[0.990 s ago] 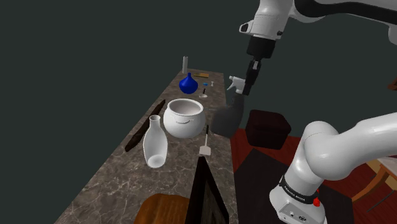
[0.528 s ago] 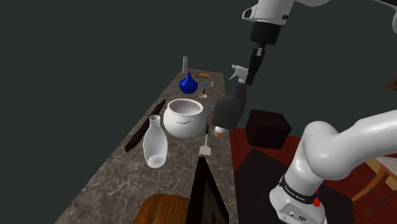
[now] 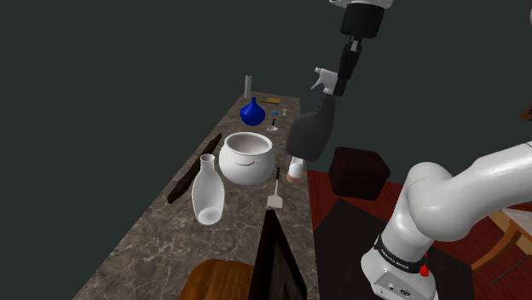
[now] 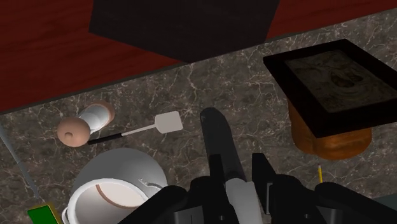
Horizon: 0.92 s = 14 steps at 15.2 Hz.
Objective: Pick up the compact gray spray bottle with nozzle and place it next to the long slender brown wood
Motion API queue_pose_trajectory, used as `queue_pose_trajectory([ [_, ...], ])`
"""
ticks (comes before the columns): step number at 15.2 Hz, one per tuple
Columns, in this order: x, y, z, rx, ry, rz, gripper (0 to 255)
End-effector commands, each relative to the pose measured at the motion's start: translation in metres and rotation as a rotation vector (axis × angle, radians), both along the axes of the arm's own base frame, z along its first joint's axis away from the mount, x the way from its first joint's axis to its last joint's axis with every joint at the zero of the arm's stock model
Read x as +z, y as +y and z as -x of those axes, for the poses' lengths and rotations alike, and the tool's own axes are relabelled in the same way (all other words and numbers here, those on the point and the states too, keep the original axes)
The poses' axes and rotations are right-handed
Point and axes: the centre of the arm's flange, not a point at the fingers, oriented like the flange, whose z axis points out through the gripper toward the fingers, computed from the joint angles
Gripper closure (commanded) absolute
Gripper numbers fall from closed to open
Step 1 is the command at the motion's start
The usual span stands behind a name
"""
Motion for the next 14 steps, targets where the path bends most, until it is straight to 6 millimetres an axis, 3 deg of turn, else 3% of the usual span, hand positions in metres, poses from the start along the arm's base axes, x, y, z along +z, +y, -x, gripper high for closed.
queue_pose_trajectory([
  [1,0.010,0.000,0.001,0.000,0.000,0.000,255],
  [3,0.018,0.000,0.001,0.000,0.000,0.000,255],
  [14,0.019,0.043,-0.138,0.000,0.000,0.000,255],
])
